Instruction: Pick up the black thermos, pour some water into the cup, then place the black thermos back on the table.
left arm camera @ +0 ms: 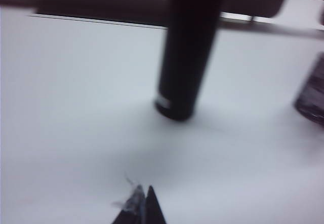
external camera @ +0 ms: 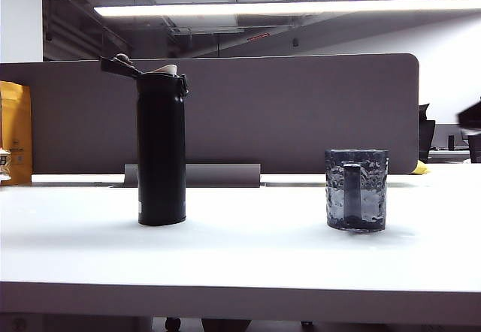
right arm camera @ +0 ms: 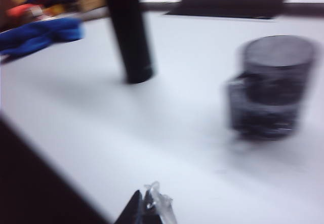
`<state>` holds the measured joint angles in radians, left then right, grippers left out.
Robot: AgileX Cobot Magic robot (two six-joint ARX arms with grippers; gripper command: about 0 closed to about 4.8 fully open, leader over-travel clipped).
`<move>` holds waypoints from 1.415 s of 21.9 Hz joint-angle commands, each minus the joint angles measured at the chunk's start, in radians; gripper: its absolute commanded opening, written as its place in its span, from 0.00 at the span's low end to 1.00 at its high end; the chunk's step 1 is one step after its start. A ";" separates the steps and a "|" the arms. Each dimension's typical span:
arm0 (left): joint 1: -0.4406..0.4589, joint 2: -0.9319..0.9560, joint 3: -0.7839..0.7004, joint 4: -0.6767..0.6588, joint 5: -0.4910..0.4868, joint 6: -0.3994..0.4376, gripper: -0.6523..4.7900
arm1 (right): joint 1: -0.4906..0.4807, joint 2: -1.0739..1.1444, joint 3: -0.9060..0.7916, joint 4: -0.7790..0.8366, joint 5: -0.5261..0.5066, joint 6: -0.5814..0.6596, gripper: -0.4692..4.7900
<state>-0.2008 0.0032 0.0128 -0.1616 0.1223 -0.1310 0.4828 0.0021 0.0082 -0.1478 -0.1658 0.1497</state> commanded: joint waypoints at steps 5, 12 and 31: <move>0.231 0.001 -0.004 -0.006 0.005 0.000 0.11 | -0.419 0.000 -0.005 0.018 0.011 0.004 0.07; 0.254 0.001 -0.004 -0.006 0.005 0.000 0.11 | -0.502 0.000 -0.005 0.017 0.010 0.004 0.07; 0.255 0.001 -0.003 0.043 -0.077 0.135 0.11 | -0.503 0.000 -0.005 0.074 0.171 -0.101 0.07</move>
<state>0.0540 0.0032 0.0109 -0.1333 0.0479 0.0029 -0.0196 0.0017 0.0082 -0.0879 0.0006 0.0528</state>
